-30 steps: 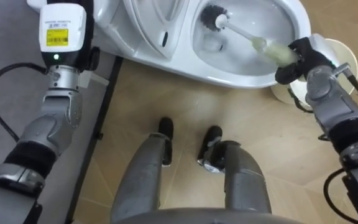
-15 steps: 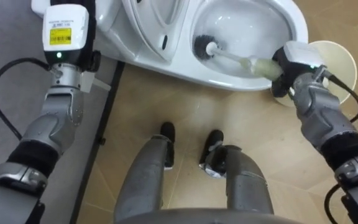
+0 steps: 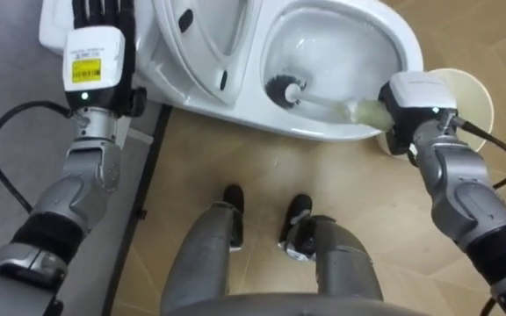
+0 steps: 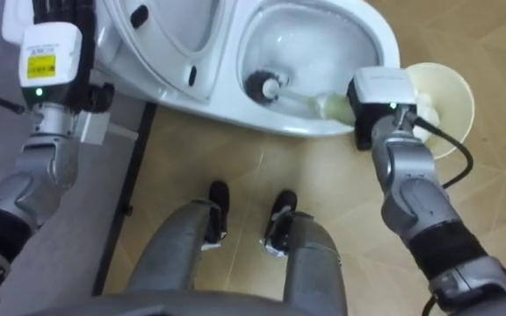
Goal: Brush toilet
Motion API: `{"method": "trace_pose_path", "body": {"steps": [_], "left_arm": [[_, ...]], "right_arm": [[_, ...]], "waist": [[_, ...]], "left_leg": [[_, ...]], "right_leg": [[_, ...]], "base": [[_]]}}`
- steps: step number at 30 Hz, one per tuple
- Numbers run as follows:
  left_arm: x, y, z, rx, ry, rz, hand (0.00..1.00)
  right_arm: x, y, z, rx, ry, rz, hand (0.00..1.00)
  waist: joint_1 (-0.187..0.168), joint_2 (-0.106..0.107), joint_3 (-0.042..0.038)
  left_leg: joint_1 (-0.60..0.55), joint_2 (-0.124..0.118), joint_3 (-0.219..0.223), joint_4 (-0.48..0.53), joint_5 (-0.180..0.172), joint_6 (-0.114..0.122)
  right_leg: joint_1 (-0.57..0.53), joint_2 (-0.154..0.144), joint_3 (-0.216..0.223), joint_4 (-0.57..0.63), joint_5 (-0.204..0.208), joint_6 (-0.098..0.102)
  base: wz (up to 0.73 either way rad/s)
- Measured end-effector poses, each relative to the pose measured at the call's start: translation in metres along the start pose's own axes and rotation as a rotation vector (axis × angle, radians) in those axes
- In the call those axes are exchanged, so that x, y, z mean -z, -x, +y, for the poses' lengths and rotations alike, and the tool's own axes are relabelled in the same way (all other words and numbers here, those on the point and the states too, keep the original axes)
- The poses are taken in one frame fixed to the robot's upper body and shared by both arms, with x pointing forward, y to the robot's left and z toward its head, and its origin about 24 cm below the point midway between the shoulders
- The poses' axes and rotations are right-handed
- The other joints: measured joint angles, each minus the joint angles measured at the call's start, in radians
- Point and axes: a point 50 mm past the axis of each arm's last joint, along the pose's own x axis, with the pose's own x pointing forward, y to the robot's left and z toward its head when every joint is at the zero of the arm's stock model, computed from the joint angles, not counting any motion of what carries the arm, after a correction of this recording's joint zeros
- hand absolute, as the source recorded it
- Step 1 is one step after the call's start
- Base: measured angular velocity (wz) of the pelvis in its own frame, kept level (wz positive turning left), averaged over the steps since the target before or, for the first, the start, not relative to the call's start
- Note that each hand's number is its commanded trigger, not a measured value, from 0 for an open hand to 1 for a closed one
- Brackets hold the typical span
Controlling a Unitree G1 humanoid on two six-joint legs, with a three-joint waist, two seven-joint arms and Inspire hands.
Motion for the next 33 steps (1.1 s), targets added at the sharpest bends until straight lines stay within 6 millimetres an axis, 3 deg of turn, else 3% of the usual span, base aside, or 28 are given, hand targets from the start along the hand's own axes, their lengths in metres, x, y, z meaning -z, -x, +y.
{"method": "trace_pose_path", "body": {"steps": [4, 10, 17, 18, 22, 26, 33], "left_arm": [[0.005, 0.007, -0.008, 0.055, -0.007, 0.016, 0.00], [0.011, 0.037, -0.014, 0.123, 0.013, 0.035, 0.00], [0.020, 0.095, -0.021, 0.188, 0.082, 0.157, 0.00], [0.018, 0.103, -0.024, 0.214, 0.099, 0.174, 0.00], [0.011, 0.130, -0.031, 0.300, 0.154, 0.217, 0.00], [0.004, 0.148, -0.032, 0.345, 0.192, 0.239, 0.00], [0.017, 0.163, -0.033, 0.362, 0.240, 0.374, 0.00]], "right_arm": [[0.000, 0.004, 0.011, -0.047, 0.012, -0.007, 1.00], [0.012, 0.017, 0.042, -0.130, -0.004, 0.004, 1.00], [0.019, 0.054, 0.093, -0.255, -0.106, 0.069, 1.00], [0.020, 0.061, 0.102, -0.279, -0.115, 0.078, 1.00], [0.019, 0.076, 0.114, -0.321, -0.172, 0.097, 1.00], [0.020, 0.089, 0.129, -0.368, -0.229, 0.131, 1.00], [0.025, 0.092, 0.137, -0.403, -0.339, 0.179, 1.00]], "waist": [[-0.003, -0.011, -0.0017], [0.004, -0.030, -0.0140], [0.001, -0.033, -0.0283], [0.004, -0.031, -0.0334], [0.006, -0.033, -0.0402], [0.038, -0.048, -0.0478], [0.078, -0.054, -0.0452]], "left_leg": [[0.065, -0.003, 0.003, -0.024, -0.001, 0.000], [0.186, -0.005, 0.004, -0.085, -0.001, -0.003], [0.381, -0.018, -0.018, -0.171, -0.011, -0.009], [0.408, -0.021, -0.026, -0.182, -0.012, -0.009], [0.479, -0.028, -0.036, -0.214, -0.012, -0.009], [0.552, -0.032, -0.036, -0.238, -0.012, -0.009], [0.592, -0.036, -0.045, -0.255, -0.012, -0.009]], "right_leg": [[0.061, -0.001, 0.001, -0.014, -0.004, 0.004], [0.180, 0.006, -0.003, -0.067, -0.014, 0.013], [0.384, 0.017, -0.011, -0.160, -0.031, 0.035], [0.415, 0.017, -0.016, -0.176, -0.033, 0.038], [0.497, 0.019, -0.027, -0.220, -0.038, 0.047], [0.574, 0.022, -0.029, -0.266, -0.039, 0.053], [0.633, 0.027, -0.039, -0.310, -0.041, 0.057]], "base": [[0.00], [0.05], [0.09], [0.21], [0.12], [0.00], [0.05]]}}
